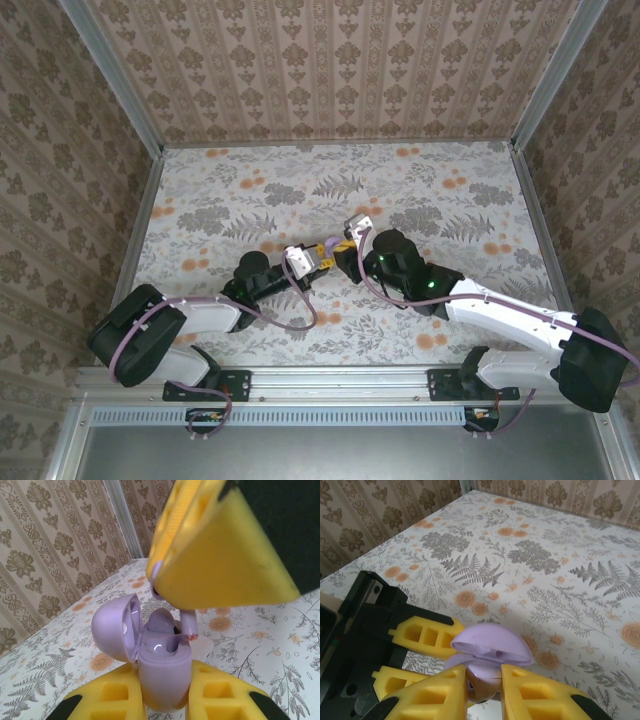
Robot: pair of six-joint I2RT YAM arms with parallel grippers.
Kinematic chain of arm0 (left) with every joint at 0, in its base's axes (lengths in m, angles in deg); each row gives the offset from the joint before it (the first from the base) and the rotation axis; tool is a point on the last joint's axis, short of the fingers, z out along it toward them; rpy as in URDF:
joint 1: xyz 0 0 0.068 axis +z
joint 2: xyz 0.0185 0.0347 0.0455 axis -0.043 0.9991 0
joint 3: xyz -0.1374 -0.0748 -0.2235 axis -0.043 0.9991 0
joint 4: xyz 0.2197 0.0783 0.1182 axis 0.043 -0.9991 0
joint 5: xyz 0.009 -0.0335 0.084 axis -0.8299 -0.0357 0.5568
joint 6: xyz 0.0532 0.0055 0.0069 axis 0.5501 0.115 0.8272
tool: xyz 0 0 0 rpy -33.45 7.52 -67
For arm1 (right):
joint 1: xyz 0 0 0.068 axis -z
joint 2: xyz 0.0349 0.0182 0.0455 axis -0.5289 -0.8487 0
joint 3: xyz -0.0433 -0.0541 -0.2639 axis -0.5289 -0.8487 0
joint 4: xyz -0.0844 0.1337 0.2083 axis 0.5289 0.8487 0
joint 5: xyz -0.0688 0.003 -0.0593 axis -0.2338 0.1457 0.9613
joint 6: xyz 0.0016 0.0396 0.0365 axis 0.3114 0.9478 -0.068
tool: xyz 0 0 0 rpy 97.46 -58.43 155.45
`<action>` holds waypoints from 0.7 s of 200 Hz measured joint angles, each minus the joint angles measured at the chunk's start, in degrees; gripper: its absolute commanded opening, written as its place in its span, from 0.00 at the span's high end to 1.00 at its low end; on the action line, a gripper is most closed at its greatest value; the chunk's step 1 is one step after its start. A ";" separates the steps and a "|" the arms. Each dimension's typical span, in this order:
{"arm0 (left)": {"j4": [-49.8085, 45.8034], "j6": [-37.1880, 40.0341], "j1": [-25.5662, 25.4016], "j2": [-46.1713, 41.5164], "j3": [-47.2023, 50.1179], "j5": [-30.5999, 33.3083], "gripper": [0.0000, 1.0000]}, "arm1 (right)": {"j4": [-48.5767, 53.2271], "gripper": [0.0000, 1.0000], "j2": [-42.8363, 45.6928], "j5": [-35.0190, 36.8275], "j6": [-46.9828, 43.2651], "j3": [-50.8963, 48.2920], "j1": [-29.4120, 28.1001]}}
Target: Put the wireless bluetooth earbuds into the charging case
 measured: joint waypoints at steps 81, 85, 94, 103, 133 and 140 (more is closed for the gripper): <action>-0.07 0.00 0.00 -0.79 0.00 0.09 0.98 | -1.27 0.78 -2.51 1.31 -0.13 1.33 -0.07; -0.07 0.00 0.00 -0.94 0.00 0.13 0.98 | -1.27 0.78 -2.51 1.33 -0.15 1.33 -0.07; -0.11 0.00 0.00 -1.18 0.00 0.26 0.98 | -1.27 0.78 -2.51 1.40 -0.22 1.36 -0.07; -0.15 0.00 0.00 -1.33 0.00 0.39 0.98 | -1.27 0.78 -2.51 1.49 -0.33 1.36 -0.11; -0.22 0.00 0.00 -1.40 0.00 0.44 0.98 | -1.29 0.78 -2.51 1.55 -0.52 1.38 -0.44; -0.22 0.00 0.00 -1.40 0.00 0.44 0.98 | -1.27 0.78 -2.56 1.55 -0.59 1.46 -0.59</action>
